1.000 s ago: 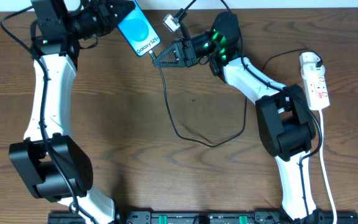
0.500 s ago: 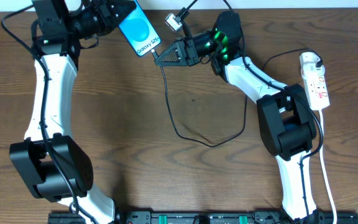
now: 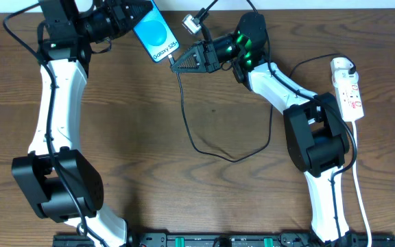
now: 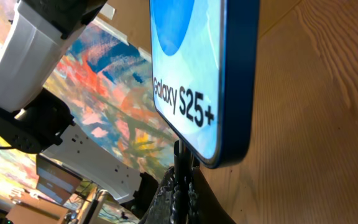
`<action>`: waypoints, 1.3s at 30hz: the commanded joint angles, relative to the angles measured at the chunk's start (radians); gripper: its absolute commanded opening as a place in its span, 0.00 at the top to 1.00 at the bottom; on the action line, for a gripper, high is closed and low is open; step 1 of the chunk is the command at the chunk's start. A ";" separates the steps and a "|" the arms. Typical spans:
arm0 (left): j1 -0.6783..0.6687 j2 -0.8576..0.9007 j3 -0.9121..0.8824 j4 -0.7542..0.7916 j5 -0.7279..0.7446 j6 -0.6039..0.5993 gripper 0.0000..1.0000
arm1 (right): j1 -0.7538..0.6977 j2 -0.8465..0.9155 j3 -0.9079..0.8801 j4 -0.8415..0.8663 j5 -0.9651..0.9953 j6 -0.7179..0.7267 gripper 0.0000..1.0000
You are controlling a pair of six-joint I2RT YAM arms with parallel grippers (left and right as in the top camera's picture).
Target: Plug charger to phone and switch on socket
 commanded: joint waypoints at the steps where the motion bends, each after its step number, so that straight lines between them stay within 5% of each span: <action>1: -0.015 -0.008 0.007 0.000 -0.008 0.023 0.92 | -0.003 0.005 0.007 0.007 -0.014 0.006 0.99; 15: -0.015 -0.008 0.007 0.001 0.074 0.011 0.93 | -0.003 0.005 0.007 0.007 -0.014 0.005 0.99; 39: -0.015 -0.008 0.007 0.001 0.012 0.011 0.93 | 0.010 0.005 -0.010 0.006 -0.014 0.005 0.99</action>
